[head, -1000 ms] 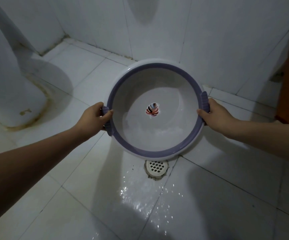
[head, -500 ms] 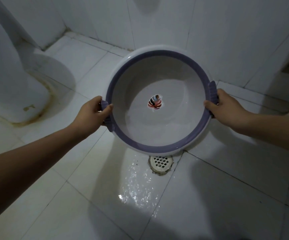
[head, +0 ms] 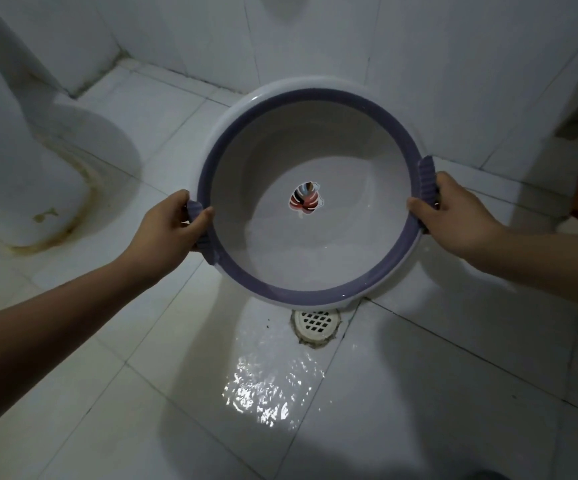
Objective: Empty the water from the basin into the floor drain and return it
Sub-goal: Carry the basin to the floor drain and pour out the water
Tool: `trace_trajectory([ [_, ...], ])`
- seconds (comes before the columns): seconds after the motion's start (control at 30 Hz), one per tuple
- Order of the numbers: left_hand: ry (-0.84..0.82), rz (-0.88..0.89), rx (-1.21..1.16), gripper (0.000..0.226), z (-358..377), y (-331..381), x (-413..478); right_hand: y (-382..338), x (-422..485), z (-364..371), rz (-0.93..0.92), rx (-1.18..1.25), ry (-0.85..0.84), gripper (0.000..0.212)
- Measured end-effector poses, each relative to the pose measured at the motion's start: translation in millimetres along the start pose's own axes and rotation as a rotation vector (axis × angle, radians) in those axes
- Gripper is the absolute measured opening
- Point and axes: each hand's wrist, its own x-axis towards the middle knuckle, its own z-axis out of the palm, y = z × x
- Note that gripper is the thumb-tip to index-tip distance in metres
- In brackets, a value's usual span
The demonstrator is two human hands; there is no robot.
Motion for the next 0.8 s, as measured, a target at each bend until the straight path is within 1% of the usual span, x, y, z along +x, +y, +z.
trace_trajectory([
  [0.3,-0.002,0.018,0.049,0.031,-2,1,-10,11,-5,3,-0.034,0.016,0.038,0.013],
  [0.5,-0.006,0.02,0.055,0.03,-1,-2,-13,9,-6,3,-0.052,0.052,0.029,0.011],
  [0.8,-0.023,0.0,0.012,0.03,0,1,-19,11,-9,2,-0.08,0.051,0.007,0.015],
])
